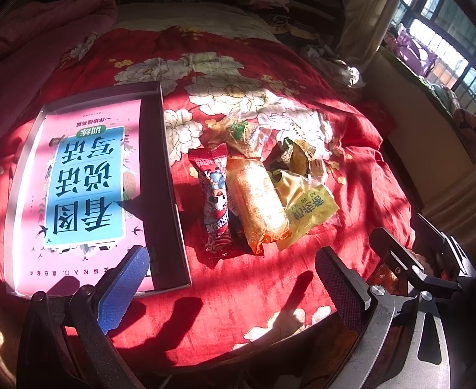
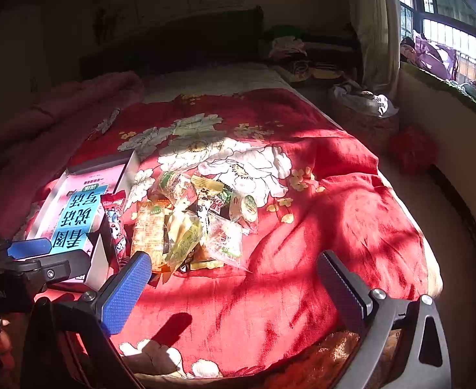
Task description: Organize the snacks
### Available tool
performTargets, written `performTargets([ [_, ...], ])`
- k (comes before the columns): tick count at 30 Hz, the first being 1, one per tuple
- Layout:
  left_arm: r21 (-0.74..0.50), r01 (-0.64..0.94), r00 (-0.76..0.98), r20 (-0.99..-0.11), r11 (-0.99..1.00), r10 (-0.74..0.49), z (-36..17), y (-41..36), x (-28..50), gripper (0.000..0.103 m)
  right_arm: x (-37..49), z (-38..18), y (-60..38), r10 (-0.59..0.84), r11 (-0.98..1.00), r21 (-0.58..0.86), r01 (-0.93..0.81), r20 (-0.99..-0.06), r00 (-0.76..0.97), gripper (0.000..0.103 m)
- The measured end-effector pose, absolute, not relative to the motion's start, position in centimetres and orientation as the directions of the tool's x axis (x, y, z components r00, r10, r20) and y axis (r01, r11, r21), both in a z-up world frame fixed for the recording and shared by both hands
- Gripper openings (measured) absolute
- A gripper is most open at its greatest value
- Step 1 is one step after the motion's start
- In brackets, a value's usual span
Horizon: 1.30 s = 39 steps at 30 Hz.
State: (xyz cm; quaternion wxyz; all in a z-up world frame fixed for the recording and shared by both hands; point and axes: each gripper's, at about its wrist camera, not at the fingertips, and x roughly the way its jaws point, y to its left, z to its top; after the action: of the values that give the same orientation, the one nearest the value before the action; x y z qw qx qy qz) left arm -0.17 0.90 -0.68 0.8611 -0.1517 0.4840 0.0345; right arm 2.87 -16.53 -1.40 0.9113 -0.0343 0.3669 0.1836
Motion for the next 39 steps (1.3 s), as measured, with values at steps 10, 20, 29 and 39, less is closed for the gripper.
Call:
performTargets([
  [10, -0.232, -0.268, 0.501, -0.863, 0.935, -0.071, -2.1, 3.1, 1.9, 0.103, 4.6, -2.6, -16.7, 0.307, 0.935, 0.098, -0.341, -0.706, 0.639, 0.103],
  [20, -0.316, -0.271, 0.511, -0.848, 0.909, -0.142, -2.9, 4.4, 4.1, 0.099, 5.5, -3.0, -16.0, 0.366, 0.914, 0.15, -0.376, -0.705, 0.608, 0.103],
  [29, -0.337, -0.223, 0.51, -0.84, 0.915, -0.185, -3.6, 4.2, 5.8, 0.076, 6.9, -3.8, -13.4, 0.445, 0.861, 0.17, -0.479, -0.708, 0.548, 0.089],
  [39, -0.336, -0.191, 0.502, -0.84, 0.922, -0.203, -4.2, 3.8, 6.7, 0.06, 7.7, -5.2, -10.5, 0.458, 0.807, 0.113, -0.58, -0.74, 0.493, 0.048],
])
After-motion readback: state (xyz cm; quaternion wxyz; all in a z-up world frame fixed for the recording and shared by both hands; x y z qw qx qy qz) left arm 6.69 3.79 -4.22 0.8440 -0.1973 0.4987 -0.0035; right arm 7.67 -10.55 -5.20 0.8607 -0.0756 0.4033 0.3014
